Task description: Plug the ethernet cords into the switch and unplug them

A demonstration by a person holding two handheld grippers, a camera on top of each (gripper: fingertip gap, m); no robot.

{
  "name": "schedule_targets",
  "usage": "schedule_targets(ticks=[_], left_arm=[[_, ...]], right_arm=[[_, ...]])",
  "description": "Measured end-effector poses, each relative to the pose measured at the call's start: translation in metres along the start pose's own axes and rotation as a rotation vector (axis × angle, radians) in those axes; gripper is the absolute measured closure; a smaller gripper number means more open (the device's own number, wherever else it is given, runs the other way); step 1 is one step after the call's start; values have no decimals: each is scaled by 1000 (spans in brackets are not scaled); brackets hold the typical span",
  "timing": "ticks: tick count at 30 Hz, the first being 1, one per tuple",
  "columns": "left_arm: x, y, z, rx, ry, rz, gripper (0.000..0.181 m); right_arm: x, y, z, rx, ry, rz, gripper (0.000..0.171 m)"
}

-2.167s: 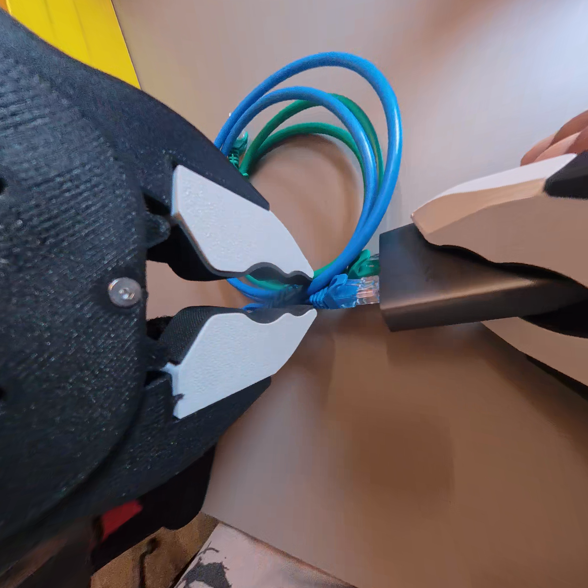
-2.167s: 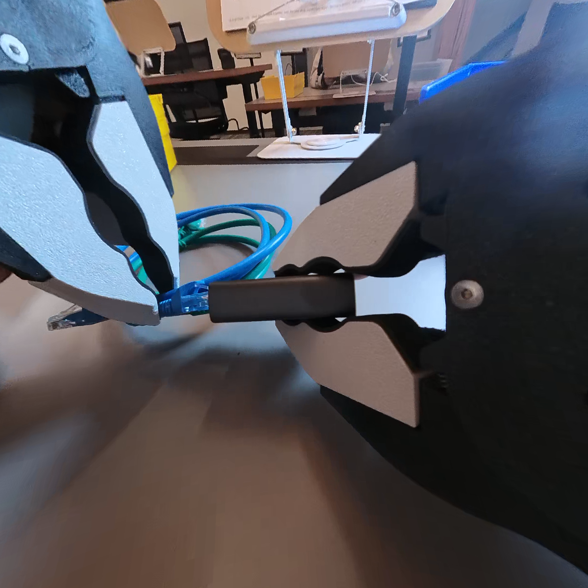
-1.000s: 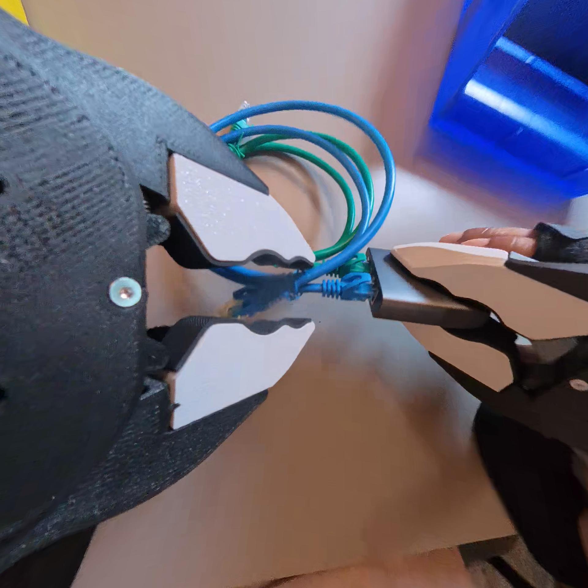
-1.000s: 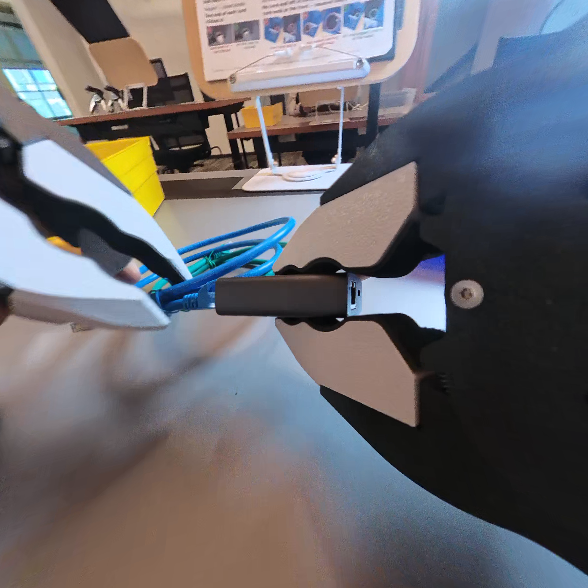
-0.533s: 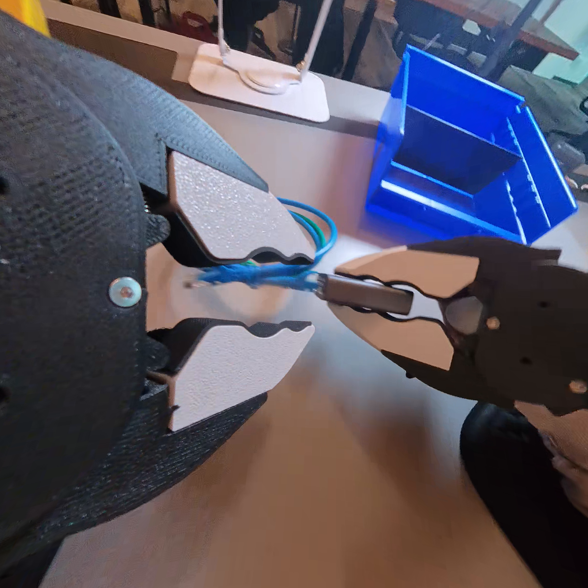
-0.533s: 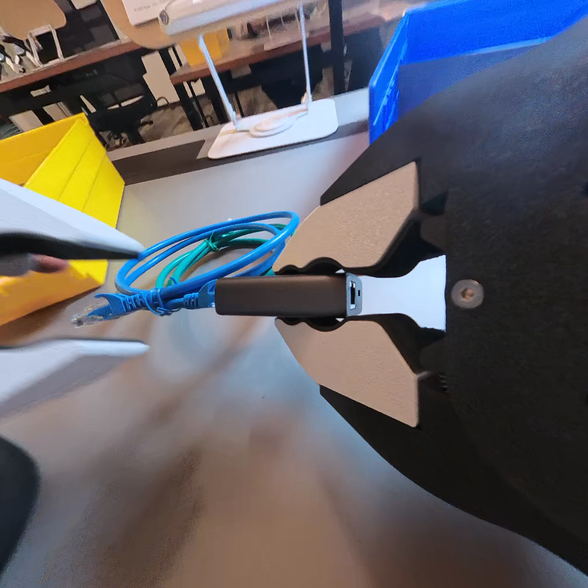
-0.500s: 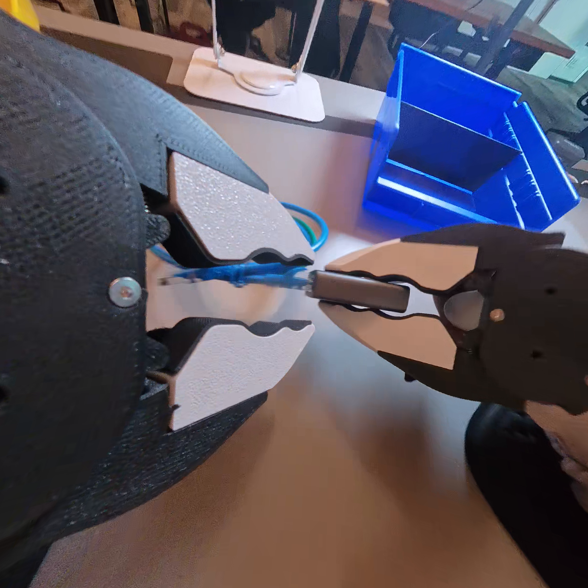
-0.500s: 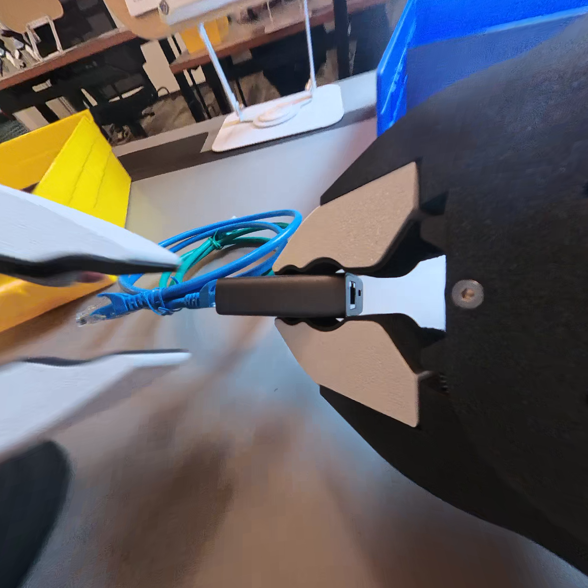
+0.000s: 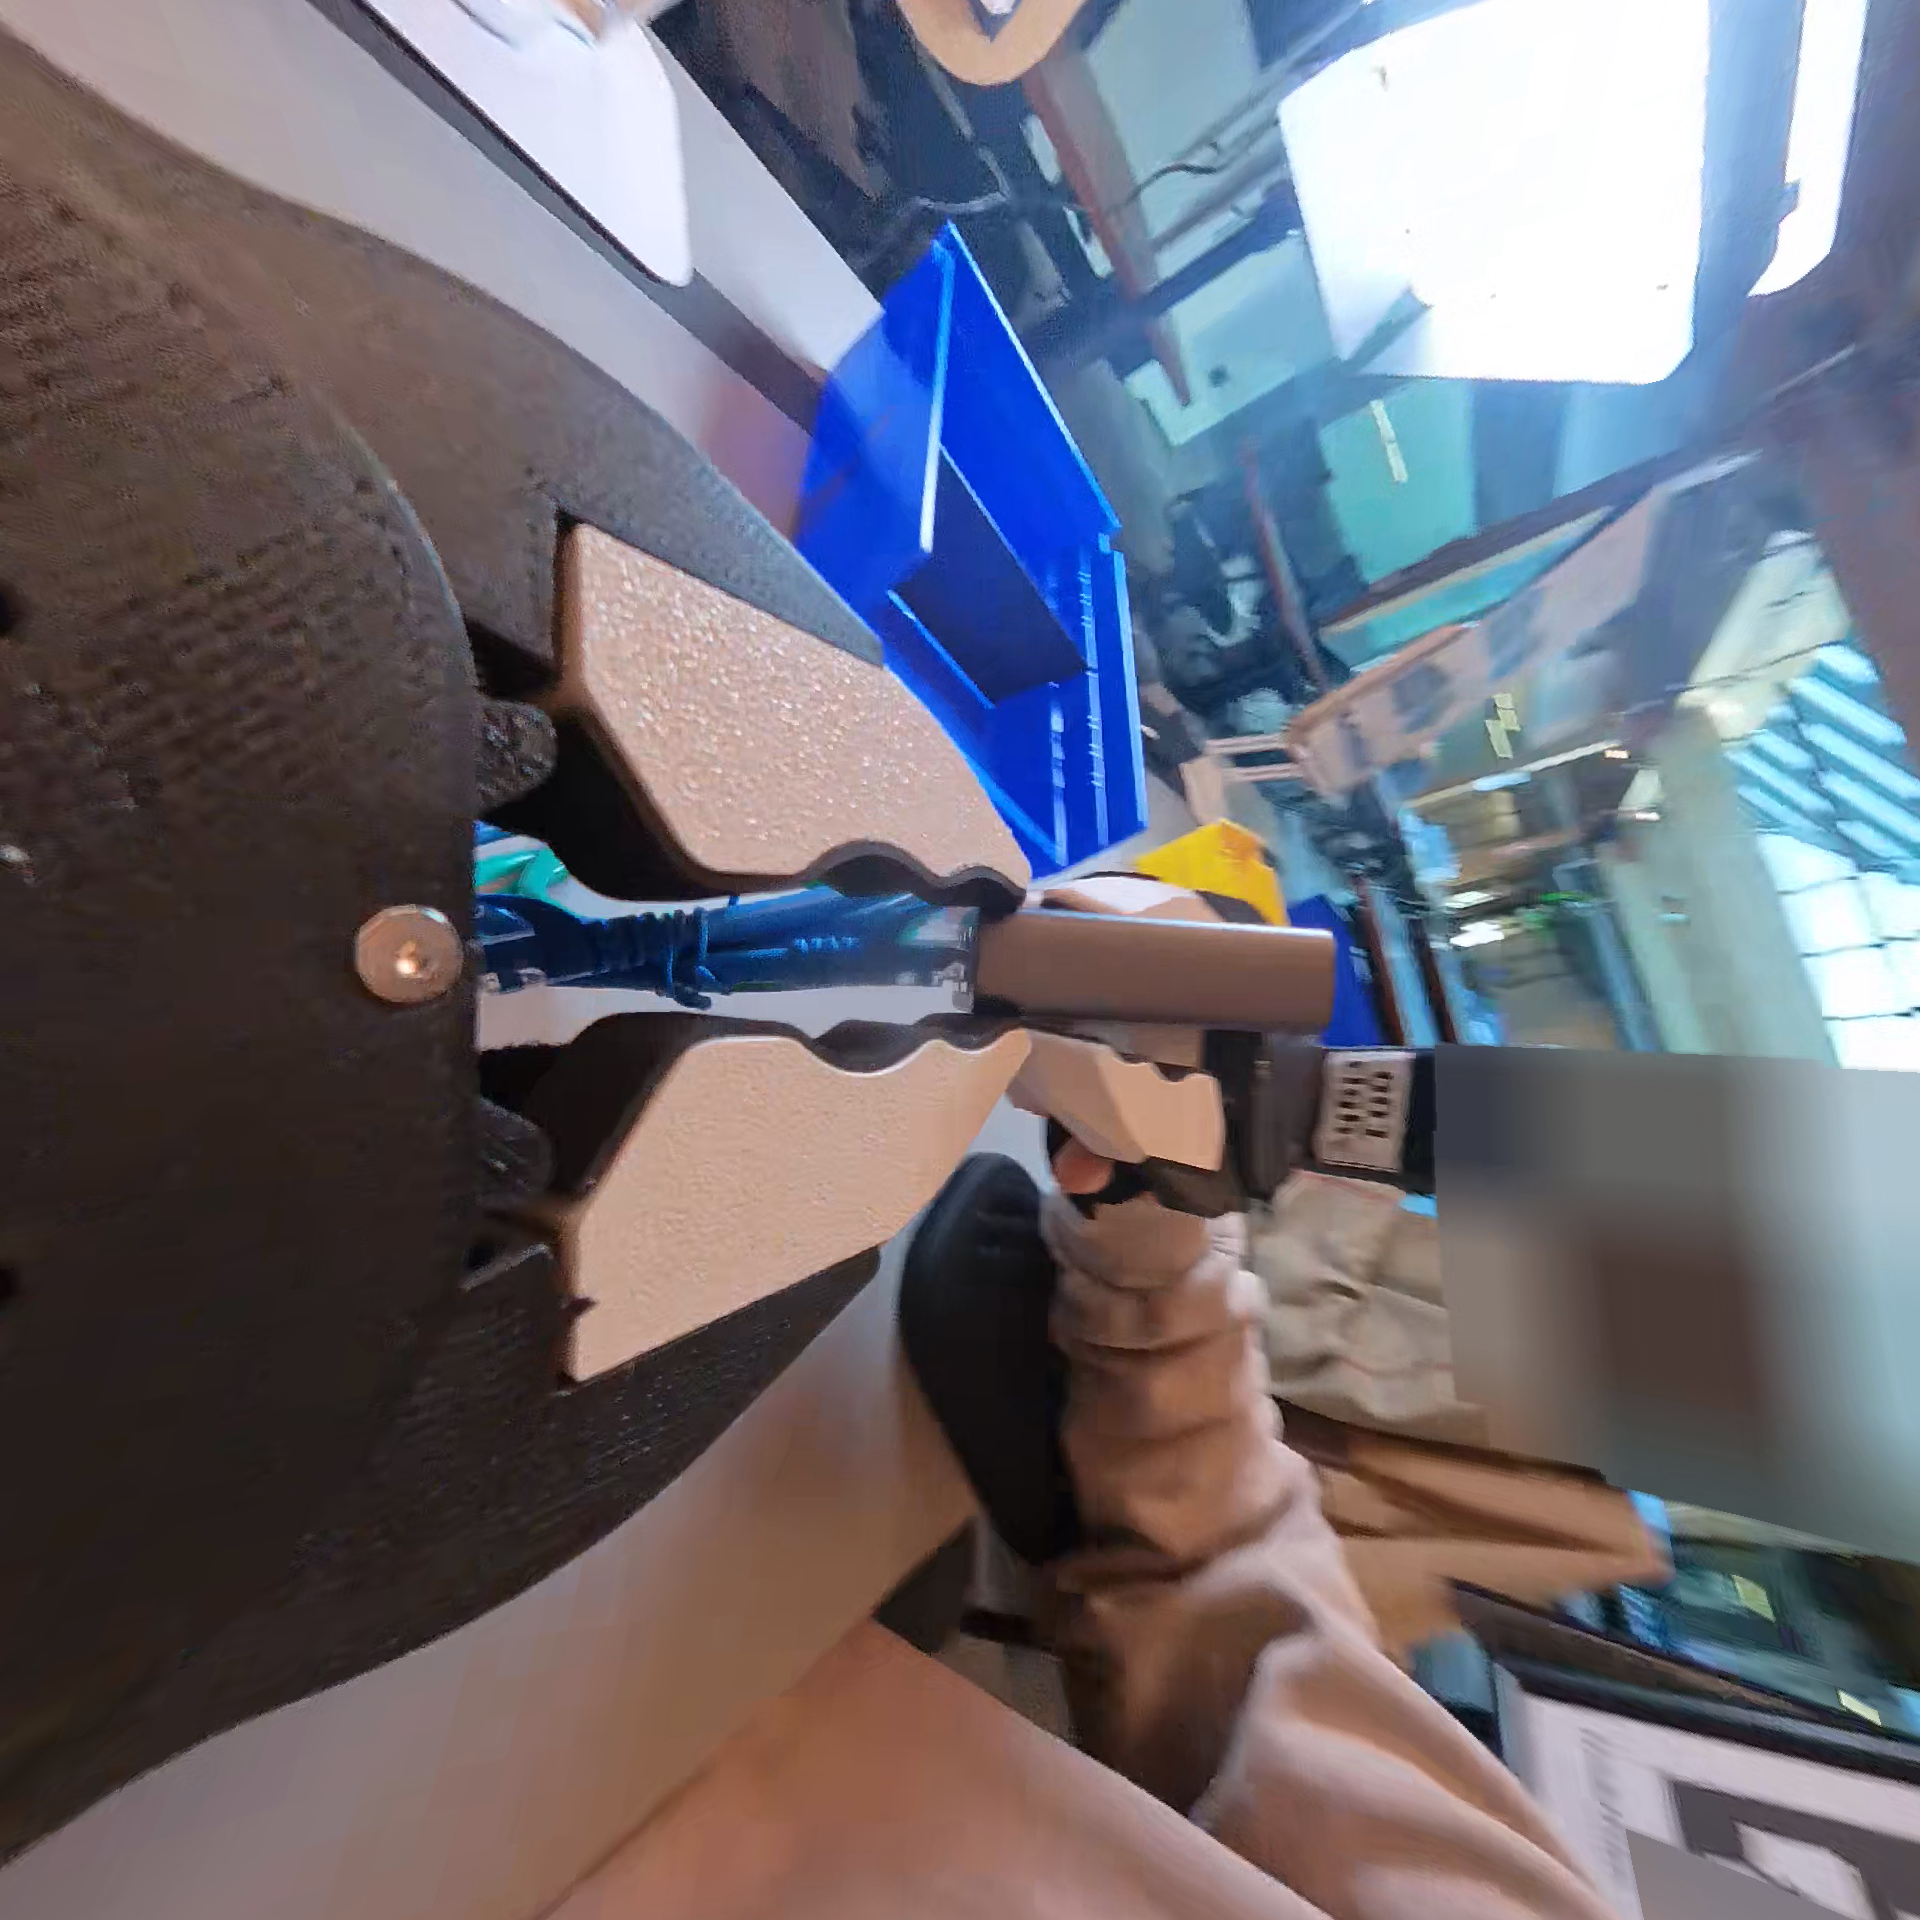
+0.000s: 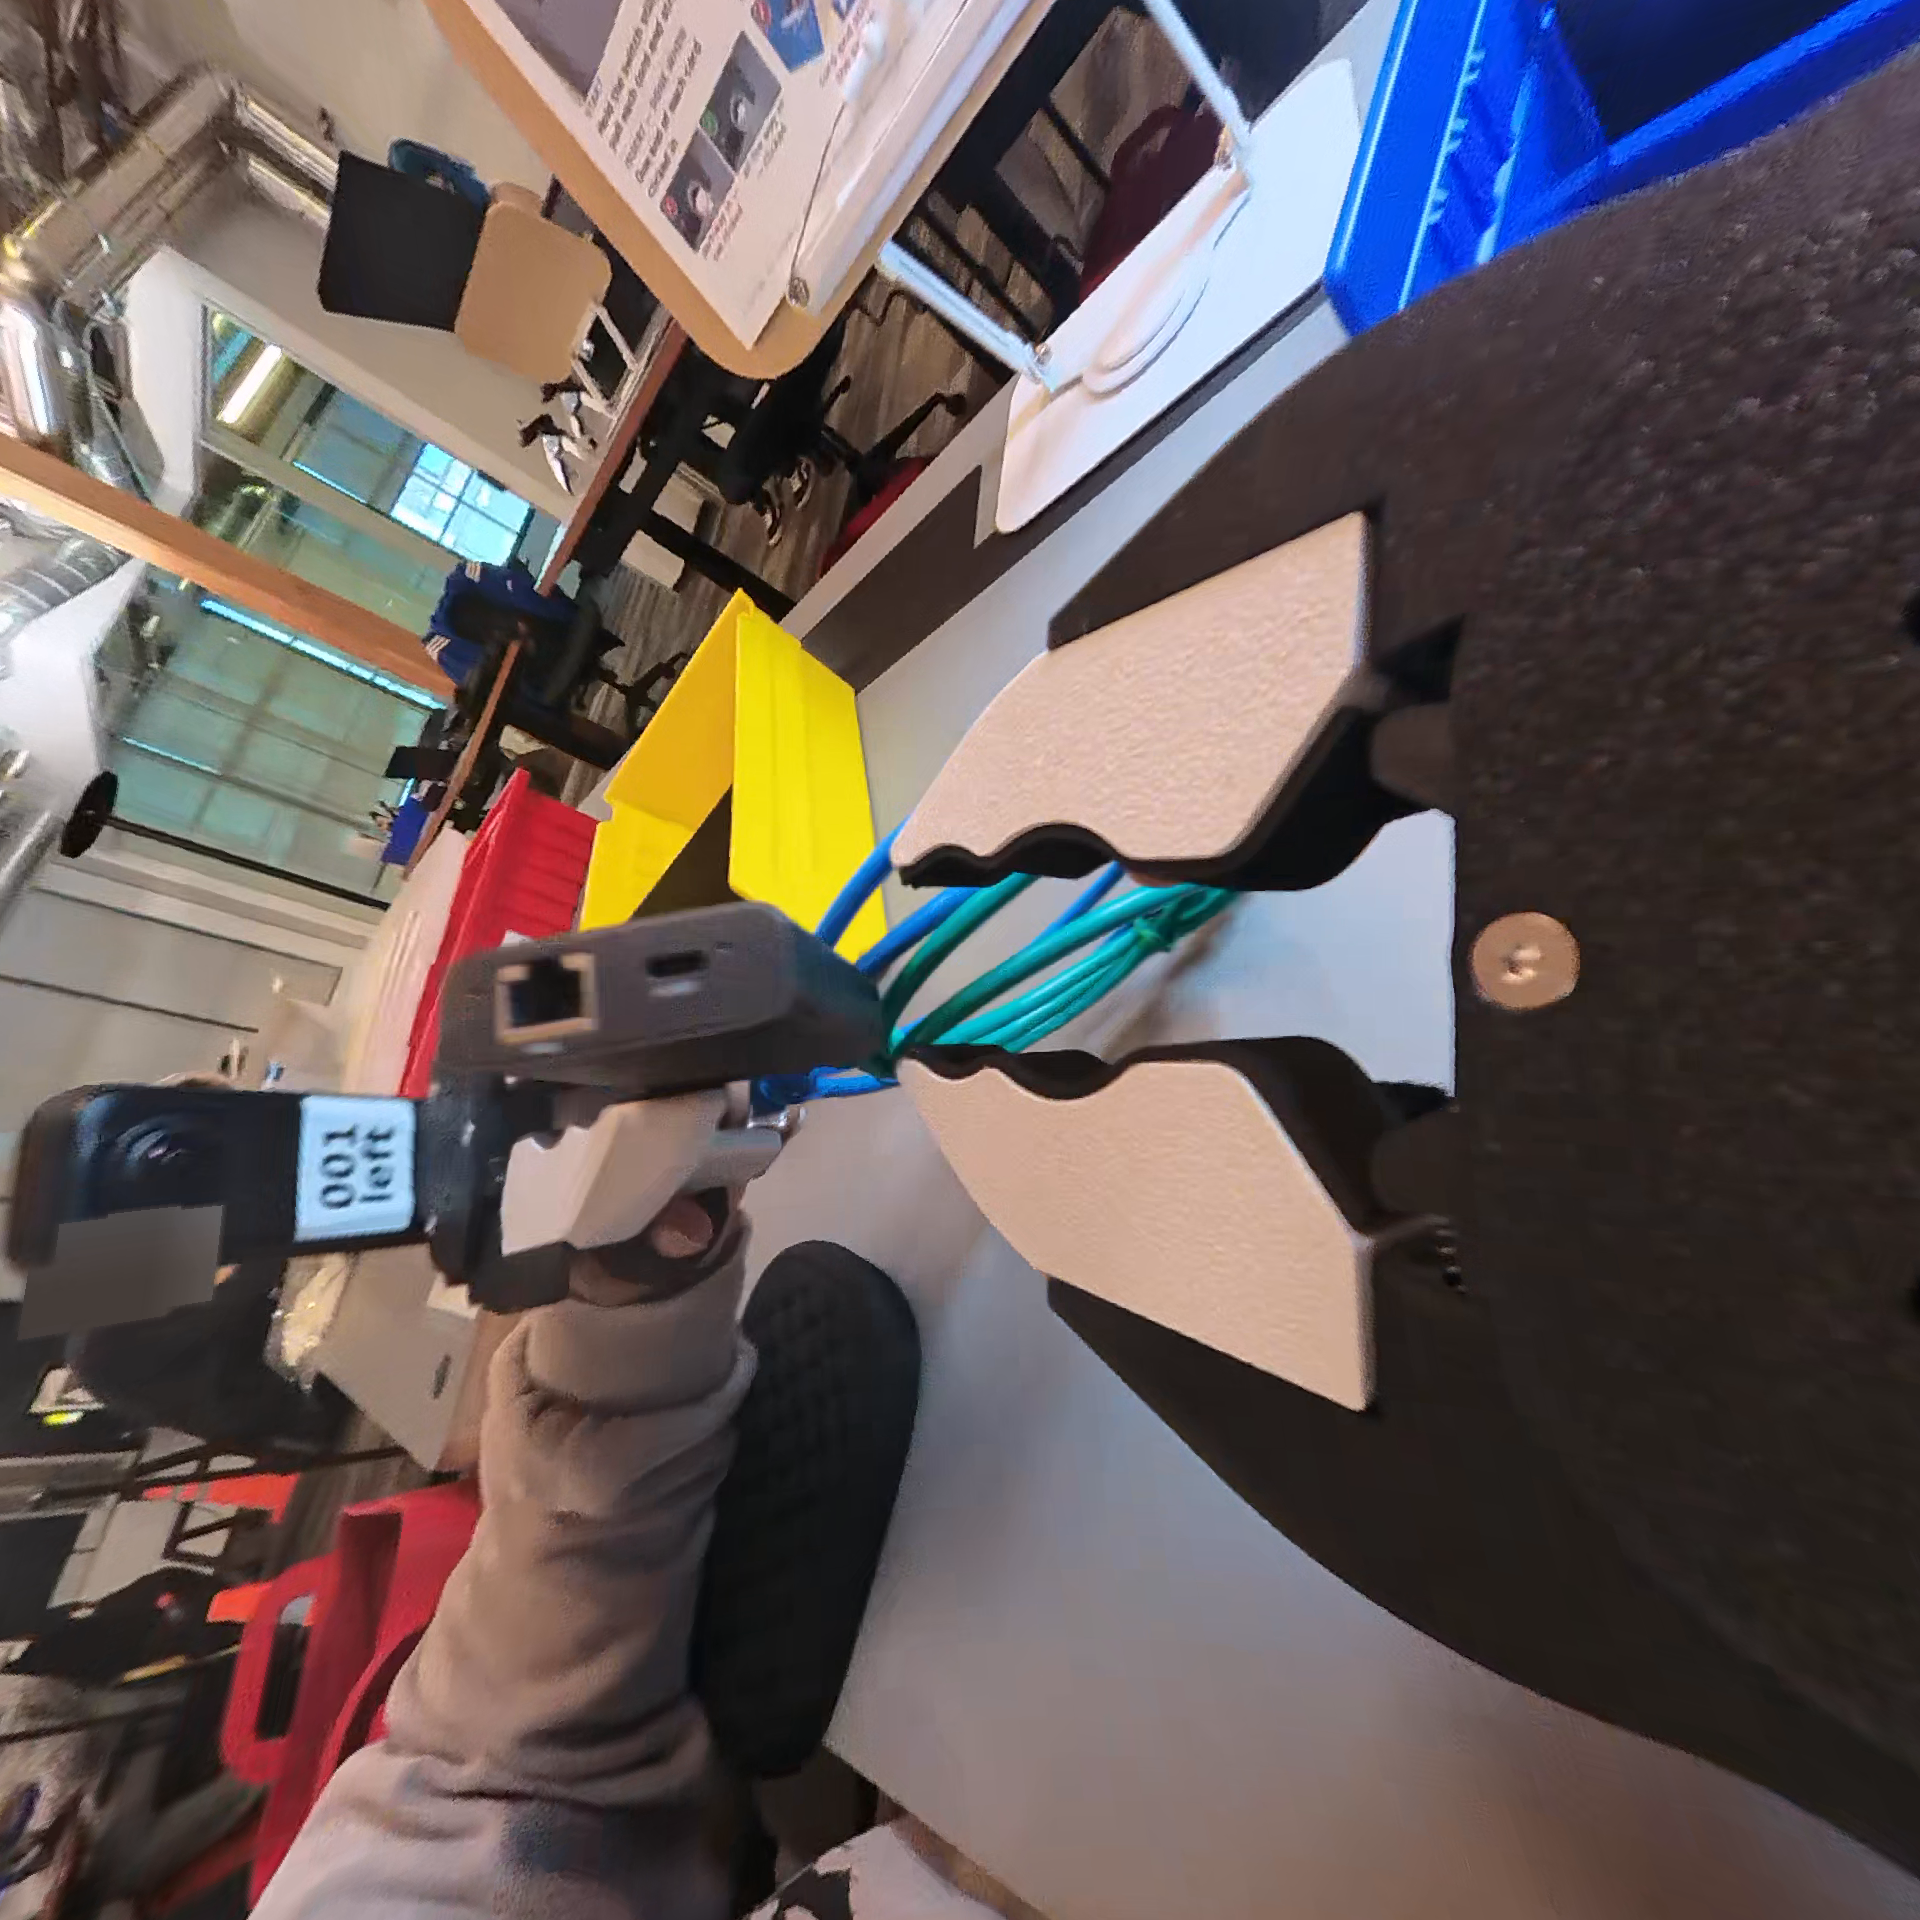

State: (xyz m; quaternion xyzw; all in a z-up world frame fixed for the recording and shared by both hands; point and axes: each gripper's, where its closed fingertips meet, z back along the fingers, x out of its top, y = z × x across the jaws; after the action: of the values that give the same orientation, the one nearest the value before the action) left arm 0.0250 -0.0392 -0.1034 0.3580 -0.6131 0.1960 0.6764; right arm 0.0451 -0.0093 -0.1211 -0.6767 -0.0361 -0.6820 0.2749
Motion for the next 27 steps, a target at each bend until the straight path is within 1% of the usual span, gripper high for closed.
schedule_targets(ticks=[2,5,7,8,10,12,13,14,17,19,20,21,23,25,27], left_arm=[[6,-3,0,-24,-86,39,161],[0,-13,-8,-77,-129,72,161],[-5,-17,-13,-98,-147,100,161],[-9,-16,-14,-95,-128,99,161],[-22,-6,-15,-38,-22,77,160],[-33,4,-11,30,75,0,160],[-34,6,-8,55,98,-43,160],[-34,5,-6,65,118,-77,159],[-39,2,-6,98,235,-196,145],[-39,-3,-9,102,278,-284,144],[-40,-6,-11,98,299,-327,149],[-44,-10,-11,83,331,-376,156],[-49,-14,-10,78,362,-463,158],[-42,-14,-7,73,320,-442,158],[-28,-9,-1,79,242,-382,159]], right_arm=[[5,9,-4,37,-37,-18,142],[12,19,-12,41,-67,3,143],[12,23,-15,33,-52,47,148],[10,22,-15,19,-29,68,148],[-1,15,-14,-13,50,92,150],[-13,7,-14,-56,141,130,151],[-18,4,-14,-70,184,147,151],[-22,0,-13,-102,221,173,150],[-35,-4,-16,-180,371,314,151],[-44,3,-22,-178,435,366,151],[-47,7,-26,-172,458,386,151],[-48,10,-28,-174,476,414,151],[-52,13,-30,-173,498,452,151],[-46,14,-32,-162,432,424,150],[-31,12,-30,-157,328,360,148]])
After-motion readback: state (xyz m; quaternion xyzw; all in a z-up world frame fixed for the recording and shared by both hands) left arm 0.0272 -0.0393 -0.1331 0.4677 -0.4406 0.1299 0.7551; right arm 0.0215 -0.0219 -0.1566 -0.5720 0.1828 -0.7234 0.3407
